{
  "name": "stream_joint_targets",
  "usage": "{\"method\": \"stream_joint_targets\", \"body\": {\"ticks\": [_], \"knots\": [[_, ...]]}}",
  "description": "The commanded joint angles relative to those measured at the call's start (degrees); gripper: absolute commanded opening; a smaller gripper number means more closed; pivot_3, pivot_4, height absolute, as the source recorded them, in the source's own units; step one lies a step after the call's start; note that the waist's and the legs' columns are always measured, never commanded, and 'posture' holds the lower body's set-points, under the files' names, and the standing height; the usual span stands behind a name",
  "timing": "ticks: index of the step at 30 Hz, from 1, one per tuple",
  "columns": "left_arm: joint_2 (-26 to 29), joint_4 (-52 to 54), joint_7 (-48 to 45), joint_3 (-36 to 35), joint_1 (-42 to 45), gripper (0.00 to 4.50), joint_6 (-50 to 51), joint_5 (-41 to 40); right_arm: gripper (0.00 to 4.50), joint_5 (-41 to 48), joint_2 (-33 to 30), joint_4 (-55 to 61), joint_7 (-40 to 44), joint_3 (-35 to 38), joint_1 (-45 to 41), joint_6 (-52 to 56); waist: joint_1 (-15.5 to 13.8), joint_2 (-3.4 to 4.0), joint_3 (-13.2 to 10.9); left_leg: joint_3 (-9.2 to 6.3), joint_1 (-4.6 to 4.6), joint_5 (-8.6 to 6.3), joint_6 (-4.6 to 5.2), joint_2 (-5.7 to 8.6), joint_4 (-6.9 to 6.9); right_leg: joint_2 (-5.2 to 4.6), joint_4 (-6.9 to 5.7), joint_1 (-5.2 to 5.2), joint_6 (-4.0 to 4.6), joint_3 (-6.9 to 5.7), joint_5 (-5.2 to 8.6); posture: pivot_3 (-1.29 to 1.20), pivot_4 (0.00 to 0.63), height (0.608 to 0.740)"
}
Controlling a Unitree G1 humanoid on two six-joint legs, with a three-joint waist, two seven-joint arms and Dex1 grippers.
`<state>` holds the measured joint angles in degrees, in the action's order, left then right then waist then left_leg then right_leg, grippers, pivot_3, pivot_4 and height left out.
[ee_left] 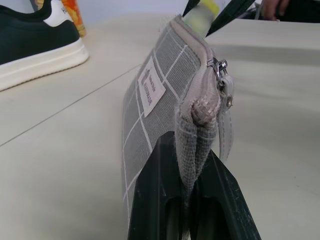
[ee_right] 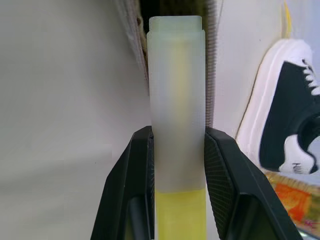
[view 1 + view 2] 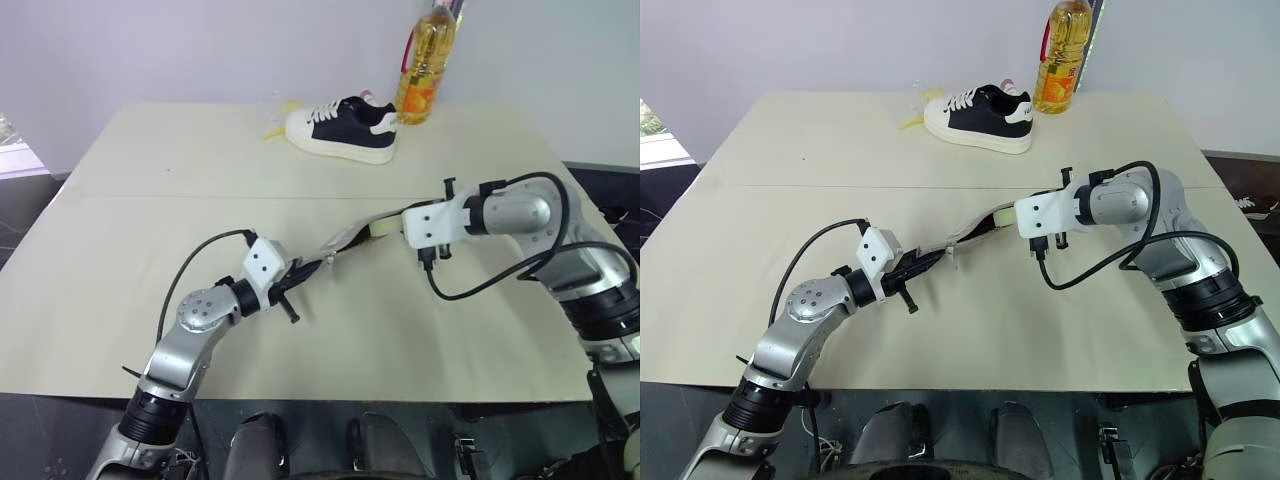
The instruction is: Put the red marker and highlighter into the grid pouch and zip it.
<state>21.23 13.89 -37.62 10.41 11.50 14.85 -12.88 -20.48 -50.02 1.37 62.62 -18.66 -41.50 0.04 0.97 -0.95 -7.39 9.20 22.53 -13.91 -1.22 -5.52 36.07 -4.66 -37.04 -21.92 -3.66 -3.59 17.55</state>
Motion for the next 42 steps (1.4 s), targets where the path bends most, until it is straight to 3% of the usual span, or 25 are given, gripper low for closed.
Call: {"method": "stream_joint_targets", "body": {"ticks": [1, 11, 18, 22, 23, 27, 32, 37, 42], "knots": [[0.2, 3.3, 0.1, 0.1, 0.3, 0.0, 0.1, 0.2, 0.82, -2.5, 0.5, 1.1, -1.4, -0.8, -1.7, -3.9, 0.1, 0.0, 0.0, 0.0, 0.0, 0.0, 0.0, 0.0, 0.0, 0.0, 0.0, 0.0, 0.0, 0.0, 0.0, 0.0, 0.15, 0.713], [-0.1, 4.7, -0.4, 2.0, 0.6, 0.0, 1.7, 0.2, 0.82, -3.7, 8.3, 7.2, -0.9, -4.0, -0.1, -3.7, 0.0, -0.01, 0.0, 0.0, 0.0, 0.01, -0.01, -0.03, 0.0, 0.08, -0.04, -0.03, -0.02, 0.0, -0.01, 0.0, 0.15, 0.713], [0.5, 4.9, -0.4, 1.5, 0.0, 0.0, 1.7, -0.1, 0.82, -2.7, 9.0, 7.1, -0.7, -3.3, 0.3, -3.2, -0.1, -0.03, 0.0, 0.0, 0.01, 0.0, 0.0, 0.01, 0.03, -0.01, -0.02, 0.0, -0.01, 0.0, 0.0, 0.0, 0.15, 0.713], [0.6, 4.1, -0.1, 0.6, 0.1, 0.0, 1.7, -0.3, 2.72, 0.7, 8.7, 6.6, -0.7, -0.2, 0.2, -1.2, 0.0, -0.03, 0.0, 0.0, 0.01, 0.0, 0.0, 0.0, 0.02, 0.02, -0.03, -0.01, -0.01, 0.0, 0.0, 0.0, 0.15, 0.713], [0.4, 3.8, 0.1, 0.4, 0.2, 0.0, 1.7, -0.3, 2.72, 2.0, 8.8, 6.3, -0.9, 0.9, -0.1, -0.4, 0.0, -0.03, 0.0, 0.0, 0.01, 0.0, 0.0, -0.01, 0.01, 0.02, -0.03, -0.01, -0.01, 0.0, 0.0, 0.0, 0.15, 0.713], [-3.2, 1.5, 3.4, -2.2, 1.2, 0.0, 0.8, -1.8, 2.72, 11.5, 10.2, 5.6, -0.1, 8.1, -1.7, 8.7, -0.1, -0.05, 0.0, -0.01, 0.01, 0.0, 0.0, -0.02, 0.03, 0.01, -0.03, 0.01, -0.01, 0.0, 0.0, 0.0, 0.15, 0.713], [-10.0, -3.7, 6.9, -4.5, 5.4, 0.0, 0.4, -3.4, 2.72, 31.9, 15.5, 5.8, -0.9, 21.6, -4.4, 31.5, -0.2, -0.09, 0.0, -0.06, 0.03, 0.0, 0.01, -0.07, 0.04, 0.0, -0.04, 0.03, -0.01, 0.0, -0.01, 0.0, 0.15, 0.713], [-12.9, -6.2, 8.7, -5.7, 8.3, 0.0, 0.3, -4.0, 2.72, 37.3, 14.9, 12.4, -1.7, 20.5, 3.4, 39.7, -0.2, -0.29, 0.1, -0.12, 0.06, -0.11, 0.18, -0.07, -0.04, -0.02, 0.07, 0.08, 0.0, -0.06, -0.01, 0.0, 0.15, 0.713], [-13.8, -6.3, 8.5, -5.1, 8.4, 0.0, 0.2, -3.4, 2.72, 38.0, 20.6, 15.3, -9.8, 16.0, 8.4, 45.4, 0.1, -0.28, 0.1, -0.09, 0.24, -0.09, 0.16, -0.03, 0.01, 0.06, -0.05, -0.19, -0.03, -0.04, -0.02, 0.0, 0.15, 0.713]]}}
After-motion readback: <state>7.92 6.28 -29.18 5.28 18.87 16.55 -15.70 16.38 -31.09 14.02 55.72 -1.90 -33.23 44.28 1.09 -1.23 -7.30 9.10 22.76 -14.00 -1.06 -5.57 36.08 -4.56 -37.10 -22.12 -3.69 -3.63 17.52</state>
